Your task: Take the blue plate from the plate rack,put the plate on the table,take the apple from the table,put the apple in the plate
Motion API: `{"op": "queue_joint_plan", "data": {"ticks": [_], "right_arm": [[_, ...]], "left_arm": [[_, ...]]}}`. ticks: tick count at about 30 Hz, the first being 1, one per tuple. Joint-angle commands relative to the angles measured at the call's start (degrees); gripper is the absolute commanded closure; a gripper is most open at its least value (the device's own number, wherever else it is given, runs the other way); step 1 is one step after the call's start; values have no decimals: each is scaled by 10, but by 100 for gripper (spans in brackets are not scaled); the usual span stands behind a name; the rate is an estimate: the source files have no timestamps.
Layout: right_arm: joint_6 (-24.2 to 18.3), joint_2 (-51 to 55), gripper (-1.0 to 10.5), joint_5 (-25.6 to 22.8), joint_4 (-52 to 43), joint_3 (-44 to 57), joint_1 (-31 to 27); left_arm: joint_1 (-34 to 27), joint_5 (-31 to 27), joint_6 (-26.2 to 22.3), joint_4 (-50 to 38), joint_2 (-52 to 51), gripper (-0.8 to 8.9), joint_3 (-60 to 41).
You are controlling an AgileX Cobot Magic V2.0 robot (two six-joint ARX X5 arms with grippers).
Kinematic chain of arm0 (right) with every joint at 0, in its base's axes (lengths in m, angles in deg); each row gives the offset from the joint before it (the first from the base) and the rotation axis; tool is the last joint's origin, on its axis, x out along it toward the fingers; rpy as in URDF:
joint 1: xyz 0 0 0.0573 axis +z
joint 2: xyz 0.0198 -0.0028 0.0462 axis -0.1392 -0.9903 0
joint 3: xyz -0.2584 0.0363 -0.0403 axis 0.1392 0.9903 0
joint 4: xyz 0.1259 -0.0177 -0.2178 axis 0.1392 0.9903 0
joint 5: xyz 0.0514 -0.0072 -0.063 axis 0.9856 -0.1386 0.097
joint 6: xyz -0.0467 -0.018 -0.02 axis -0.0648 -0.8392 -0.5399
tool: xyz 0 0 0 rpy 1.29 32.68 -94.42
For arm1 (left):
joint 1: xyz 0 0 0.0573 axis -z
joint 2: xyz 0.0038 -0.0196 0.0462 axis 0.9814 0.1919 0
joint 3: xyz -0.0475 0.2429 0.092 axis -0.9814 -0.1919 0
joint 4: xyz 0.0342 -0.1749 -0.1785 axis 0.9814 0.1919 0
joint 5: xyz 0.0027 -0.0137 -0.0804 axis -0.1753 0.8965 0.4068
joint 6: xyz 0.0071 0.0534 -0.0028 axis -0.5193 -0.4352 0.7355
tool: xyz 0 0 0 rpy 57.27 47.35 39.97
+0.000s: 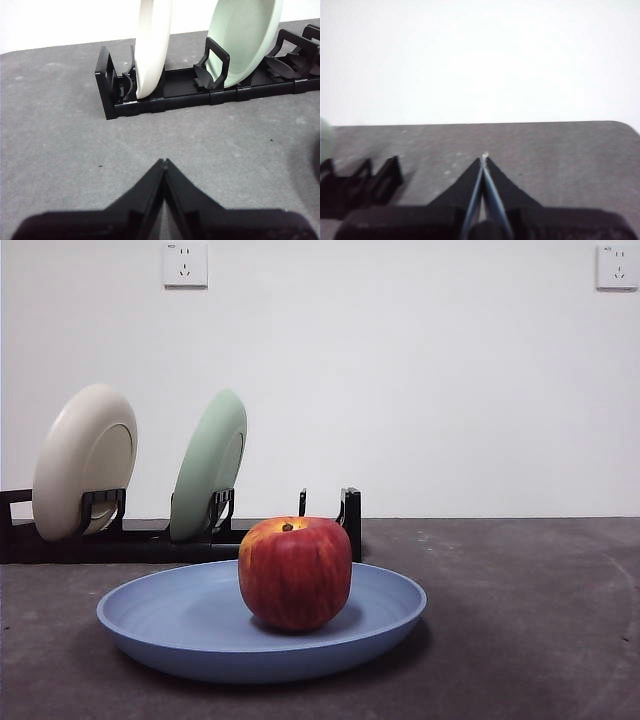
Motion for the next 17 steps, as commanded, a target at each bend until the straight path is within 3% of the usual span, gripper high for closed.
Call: {"op": "queue_joint_plan", "data": {"ticks": [1, 11, 17], "right_arm": [[-8, 43, 946, -5, -38, 69, -11], [-9, 147, 946, -78, -53, 214, -16], [-4, 166, 946, -83, -54, 255, -15]], "left_arm": [[-1, 0, 3, -3, 0, 817, -6], [-1, 0, 3, -3, 0, 817, -6], [-1, 0, 3, -3, 0, 817, -6]]}}
